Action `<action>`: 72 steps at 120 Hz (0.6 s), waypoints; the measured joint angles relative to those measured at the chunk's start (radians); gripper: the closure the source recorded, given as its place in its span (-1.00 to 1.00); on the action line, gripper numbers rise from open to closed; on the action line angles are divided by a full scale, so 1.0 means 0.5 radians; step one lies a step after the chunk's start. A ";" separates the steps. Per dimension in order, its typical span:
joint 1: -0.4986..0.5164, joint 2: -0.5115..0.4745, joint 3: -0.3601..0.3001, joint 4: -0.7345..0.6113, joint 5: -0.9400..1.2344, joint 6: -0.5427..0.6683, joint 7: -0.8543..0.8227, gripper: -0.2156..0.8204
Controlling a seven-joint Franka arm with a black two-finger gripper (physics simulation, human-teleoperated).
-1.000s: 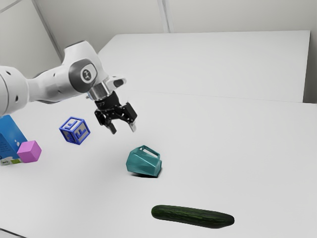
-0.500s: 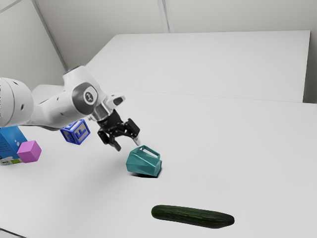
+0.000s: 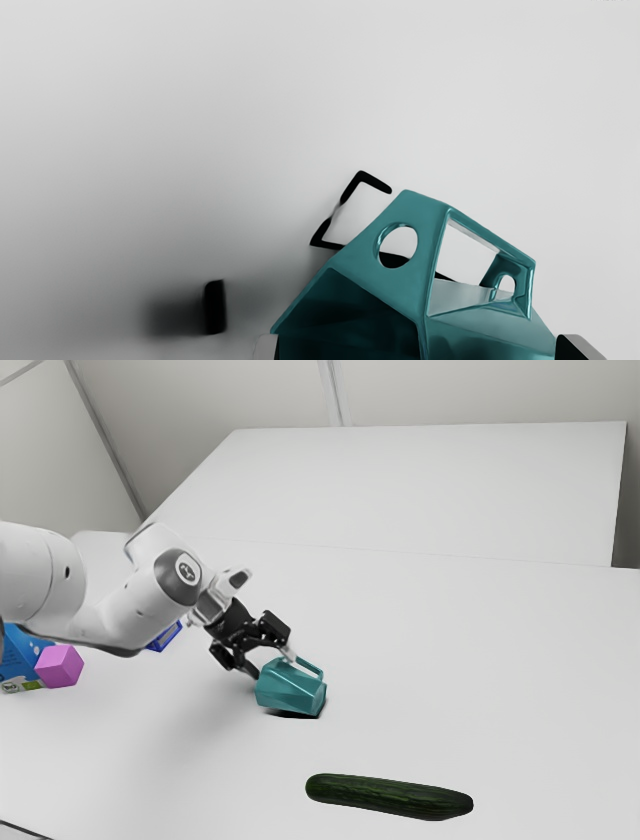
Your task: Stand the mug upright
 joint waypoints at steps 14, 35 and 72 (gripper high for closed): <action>0.001 0.008 0.000 -0.040 -0.159 0.017 0.110 -0.58; 0.002 0.010 0.000 -0.066 -0.341 0.015 0.288 -0.58; 0.013 0.005 0.010 -0.091 -0.520 -0.120 0.601 -0.58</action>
